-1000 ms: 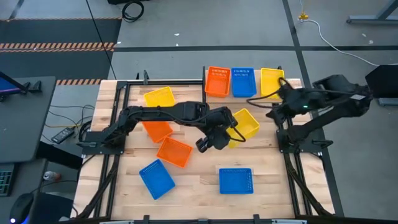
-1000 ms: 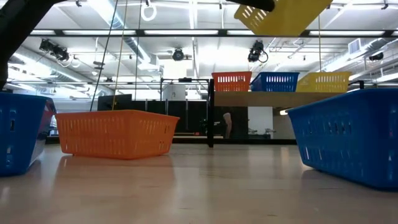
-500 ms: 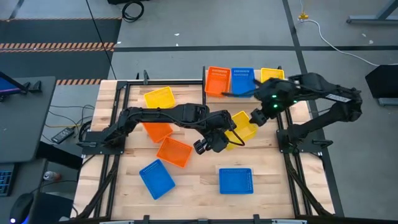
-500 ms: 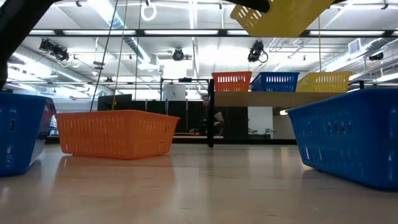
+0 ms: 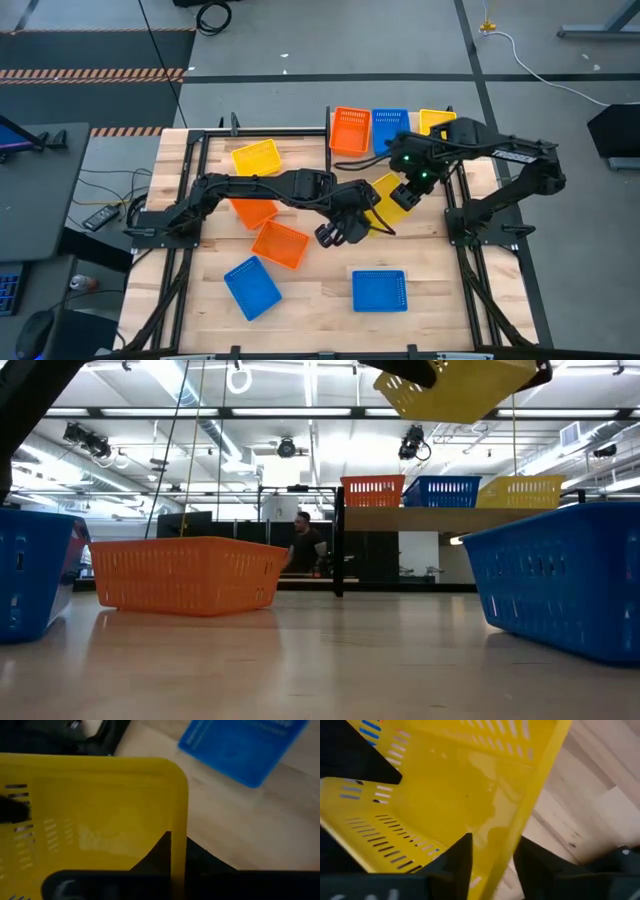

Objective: Stack baskets on shelf by color
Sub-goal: Stack the bottom yellow basket on top of the yellow basket on the shelf

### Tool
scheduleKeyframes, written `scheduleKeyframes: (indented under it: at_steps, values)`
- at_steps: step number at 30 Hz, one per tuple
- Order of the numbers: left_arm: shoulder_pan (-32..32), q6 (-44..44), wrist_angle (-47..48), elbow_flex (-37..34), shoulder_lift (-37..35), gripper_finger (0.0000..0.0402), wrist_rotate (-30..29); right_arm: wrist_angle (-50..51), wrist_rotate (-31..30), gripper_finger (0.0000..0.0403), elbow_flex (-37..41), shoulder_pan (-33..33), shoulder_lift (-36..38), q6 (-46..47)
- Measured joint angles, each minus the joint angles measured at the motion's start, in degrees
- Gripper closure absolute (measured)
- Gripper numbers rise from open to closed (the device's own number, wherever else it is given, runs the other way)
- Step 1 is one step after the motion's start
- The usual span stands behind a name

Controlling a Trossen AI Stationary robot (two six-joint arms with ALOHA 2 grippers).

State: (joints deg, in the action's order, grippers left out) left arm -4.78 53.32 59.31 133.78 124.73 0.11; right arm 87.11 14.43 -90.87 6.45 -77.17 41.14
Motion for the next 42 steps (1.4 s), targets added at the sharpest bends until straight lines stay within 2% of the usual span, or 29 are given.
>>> scheduleKeyframes:
  at_steps: [5, 7, 11, 23, 28, 35, 40, 42]
  values:
    - [-0.07, -3.50, -4.76, 0.28, -0.47, 0.0358, -0.32, 2.43, -1.52, 0.0372, 0.02, 0.78, -0.23, -3.44]
    - [-0.15, -4.92, -7.72, 0.42, -0.96, 0.0346, -0.34, 3.00, -2.43, 0.0391, 0.00, 1.09, -0.21, -5.32]
    - [-0.15, -6.50, -13.04, 0.35, -1.91, 0.0315, -0.98, 3.09, -2.87, 0.0389, -0.04, 2.67, 0.06, -7.86]
    - [0.11, -9.20, -18.73, 0.57, -5.84, 0.0230, -12.28, 2.50, -3.89, 0.0396, 0.00, 12.66, 5.46, -14.60]
    - [0.26, -9.45, -20.36, 0.68, -7.08, 0.0216, -18.74, 2.86, -9.17, 0.0397, -3.96, 19.42, 9.58, -15.99]
    - [1.43, -13.03, -20.35, 0.57, -7.39, 0.0215, -21.21, 2.87, -17.04, 0.0396, -10.89, 29.72, 11.30, -30.78]
    - [2.39, -16.85, -21.95, 0.57, -7.41, 0.0224, -21.13, 2.91, -18.15, 0.0396, -11.63, 36.82, 9.11, -47.55]
    - [2.42, -18.75, -22.29, 0.57, -7.41, 0.0225, -21.12, 2.92, -20.32, 0.0395, -11.63, 38.78, 7.99, -51.93]
